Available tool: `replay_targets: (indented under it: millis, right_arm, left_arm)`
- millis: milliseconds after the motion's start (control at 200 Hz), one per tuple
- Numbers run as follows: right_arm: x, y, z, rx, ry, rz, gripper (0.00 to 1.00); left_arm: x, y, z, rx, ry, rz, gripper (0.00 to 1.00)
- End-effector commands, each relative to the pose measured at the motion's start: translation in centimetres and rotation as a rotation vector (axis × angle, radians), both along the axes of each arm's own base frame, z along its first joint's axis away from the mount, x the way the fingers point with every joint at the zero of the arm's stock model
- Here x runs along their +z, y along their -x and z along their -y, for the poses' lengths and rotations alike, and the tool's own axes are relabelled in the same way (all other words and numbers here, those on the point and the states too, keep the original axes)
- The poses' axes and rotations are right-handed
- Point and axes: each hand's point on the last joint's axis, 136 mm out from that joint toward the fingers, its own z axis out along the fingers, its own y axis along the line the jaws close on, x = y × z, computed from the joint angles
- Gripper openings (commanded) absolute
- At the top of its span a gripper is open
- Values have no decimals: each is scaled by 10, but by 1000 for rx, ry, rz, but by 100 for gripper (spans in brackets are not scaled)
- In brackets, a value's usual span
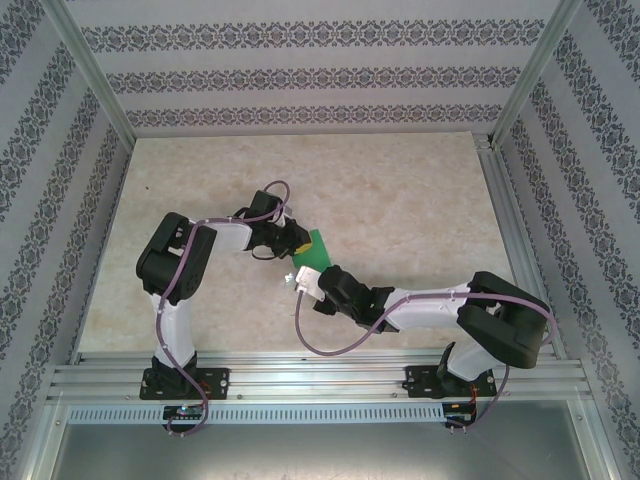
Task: Fold a paper plane with a square sheet of paper (fold left side to right side)
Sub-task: Third fold the triangle at the center of the table.
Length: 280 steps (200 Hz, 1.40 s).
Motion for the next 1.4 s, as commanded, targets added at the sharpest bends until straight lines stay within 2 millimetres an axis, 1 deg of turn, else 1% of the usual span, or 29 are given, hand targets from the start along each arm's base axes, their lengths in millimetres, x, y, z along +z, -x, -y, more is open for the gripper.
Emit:
replay_targets:
  millis: [0,105,220,270,490,574,644,684,844,969,1089,1274,1394]
  right_arm:
    - [2,-5,-6,-11,-24,-25,3]
    - [2,-7,-7,-15,-26,-27,8]
    - [1,-8,-10,-11,-27,-32,10]
    - [1,-9,-11,-10,-28,-34,13]
    - [6,-12,-16,-6,-41,-31,15]
    - [9,-12,-16,-1,-43,-40,11]
    - [10,-10,-14,4,-40,-58,5]
    - [11,-10,-11,0,-41,-70,0]
    - [10,-16,0,-30,-58,-148,0]
    - [11,-29,5,-78,-74,-199,0]
    - [10,-36,3,-86,-97,-251,0]
    - [10,-43,-5,-76,-128,-304,0]
    - [4,-52,-1,-110,-131,-350,0]
  left_arm:
    - [3,-7,7,-24,0,62,16]
    - [-6,-3,3,-19,-18,47,15]
    - [-12,0,1,-12,-26,36,15]
    - [-13,1,0,-9,-25,35,14]
    - [-16,3,-1,-8,-30,28,14]
    - [-17,2,-2,-5,-40,28,13]
    - [-19,3,-3,-6,-51,25,13]
    - [-21,4,-4,-8,-56,21,13]
    - [-25,4,-7,-10,-77,20,12]
    - [-29,4,-9,-8,-93,13,12]
    - [-32,4,-9,-10,-105,9,12]
    - [-34,5,-11,-26,-137,10,11]
    - [-35,6,-12,-32,-148,9,11]
